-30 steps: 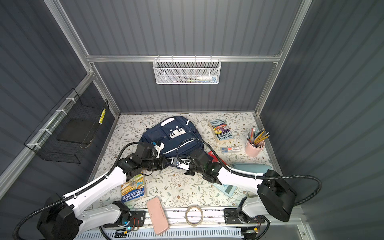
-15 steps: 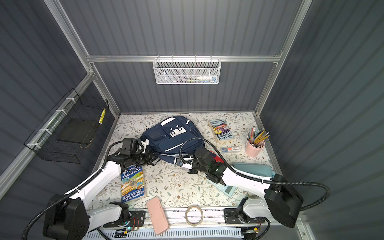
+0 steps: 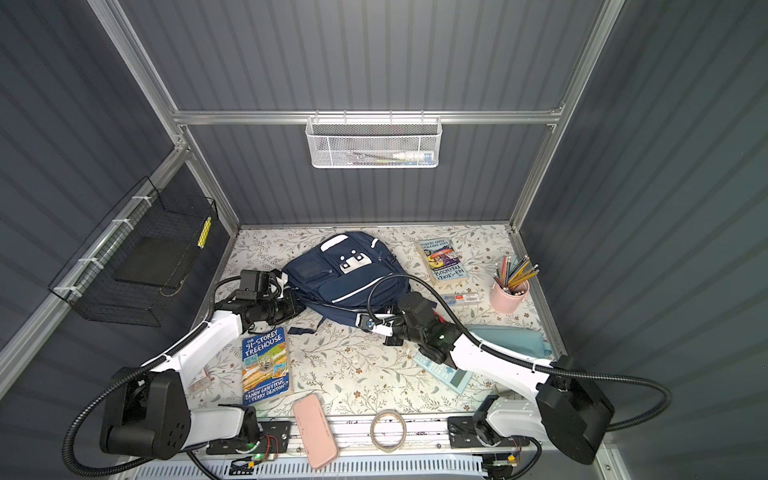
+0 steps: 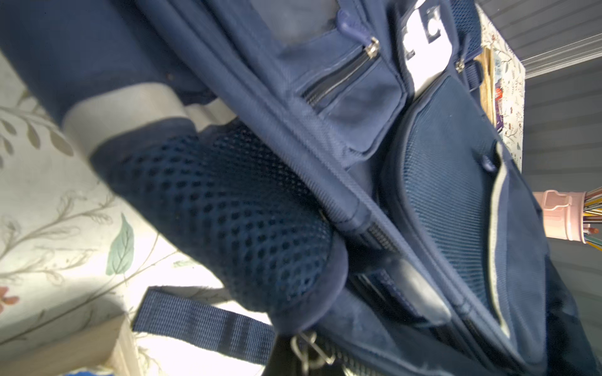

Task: Pack the student bag

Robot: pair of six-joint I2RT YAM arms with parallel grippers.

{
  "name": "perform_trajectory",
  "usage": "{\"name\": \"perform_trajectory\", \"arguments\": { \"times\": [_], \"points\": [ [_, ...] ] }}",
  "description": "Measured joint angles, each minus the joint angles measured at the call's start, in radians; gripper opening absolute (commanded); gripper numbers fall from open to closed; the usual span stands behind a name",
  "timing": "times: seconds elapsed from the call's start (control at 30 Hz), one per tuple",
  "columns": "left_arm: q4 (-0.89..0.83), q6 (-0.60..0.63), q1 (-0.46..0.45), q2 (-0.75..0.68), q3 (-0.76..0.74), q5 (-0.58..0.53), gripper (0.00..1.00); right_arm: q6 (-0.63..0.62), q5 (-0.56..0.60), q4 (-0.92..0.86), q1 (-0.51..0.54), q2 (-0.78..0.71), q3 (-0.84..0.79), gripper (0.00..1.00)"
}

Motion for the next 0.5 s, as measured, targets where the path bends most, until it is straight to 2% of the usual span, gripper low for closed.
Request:
{"name": "perform_trajectory", "arguments": {
  "times": [0.1, 0.2, 0.27, 0.37, 0.47, 0.5],
  "points": [
    [-0.003, 0.003, 0.0, 0.0, 0.001, -0.008, 0.0, 0.002, -0.009, 0.004, -0.001, 0.0, 0.0, 0.0],
    [-0.007, 0.005, 0.0, 0.0, 0.002, -0.013, 0.17, 0.01, -0.016, 0.01, -0.001, 0.001, 0.0, 0.0],
    [-0.008, -0.002, 0.01, 0.0, 0.002, -0.022, 0.19, 0.023, -0.018, 0.003, 0.0, 0.005, 0.003, 0.0],
    [-0.008, -0.028, 0.028, -0.019, 0.002, -0.038, 0.43, 0.056, -0.016, -0.022, 0.026, 0.031, 0.037, 0.0],
    [-0.006, -0.055, 0.054, -0.077, 0.002, -0.042, 0.64, 0.077, -0.005, -0.029, 0.048, 0.076, 0.063, 0.01],
    [-0.003, -0.057, 0.059, -0.097, 0.003, -0.041, 0.68, 0.08, -0.001, -0.031, 0.053, 0.091, 0.063, 0.02]
  ]
}}
